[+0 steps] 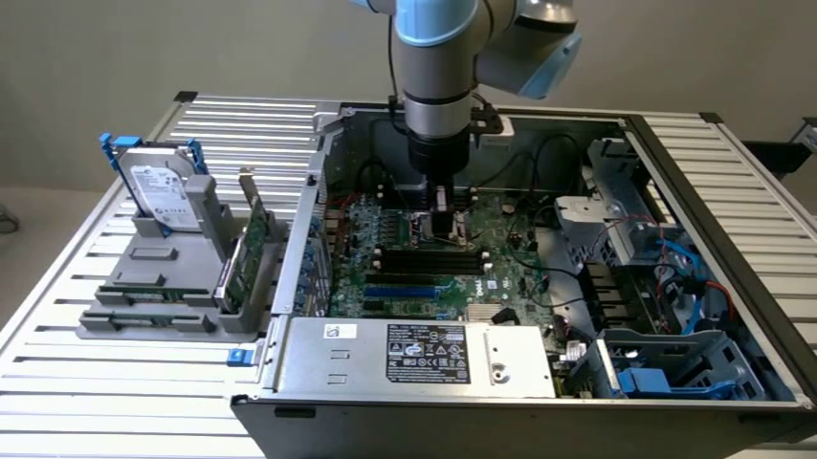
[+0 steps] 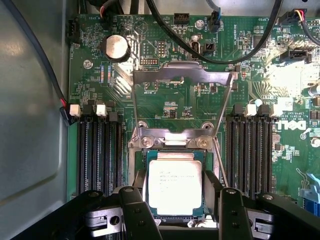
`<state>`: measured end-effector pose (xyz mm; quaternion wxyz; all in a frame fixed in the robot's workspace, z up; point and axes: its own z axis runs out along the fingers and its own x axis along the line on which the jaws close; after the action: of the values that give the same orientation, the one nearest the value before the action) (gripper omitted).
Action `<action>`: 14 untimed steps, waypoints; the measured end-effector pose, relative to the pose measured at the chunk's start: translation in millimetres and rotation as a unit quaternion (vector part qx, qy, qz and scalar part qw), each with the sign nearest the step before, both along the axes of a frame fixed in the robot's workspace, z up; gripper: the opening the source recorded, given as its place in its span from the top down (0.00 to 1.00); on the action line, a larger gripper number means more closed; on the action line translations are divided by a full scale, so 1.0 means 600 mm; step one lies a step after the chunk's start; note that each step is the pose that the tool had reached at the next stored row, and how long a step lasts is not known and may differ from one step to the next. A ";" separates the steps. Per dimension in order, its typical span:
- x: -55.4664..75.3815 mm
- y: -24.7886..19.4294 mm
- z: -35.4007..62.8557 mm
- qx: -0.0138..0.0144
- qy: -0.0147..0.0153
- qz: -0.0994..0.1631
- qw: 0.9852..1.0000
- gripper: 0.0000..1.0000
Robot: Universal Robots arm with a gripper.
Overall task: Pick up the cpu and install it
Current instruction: 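Install the second cpu locking lever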
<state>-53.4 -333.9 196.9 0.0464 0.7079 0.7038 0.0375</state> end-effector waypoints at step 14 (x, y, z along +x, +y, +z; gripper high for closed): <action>-0.004 0.0001 -0.003 0.000 -0.006 -0.004 1.000 0.45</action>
<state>-56.0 -333.8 195.0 0.0509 0.7106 0.7005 0.0418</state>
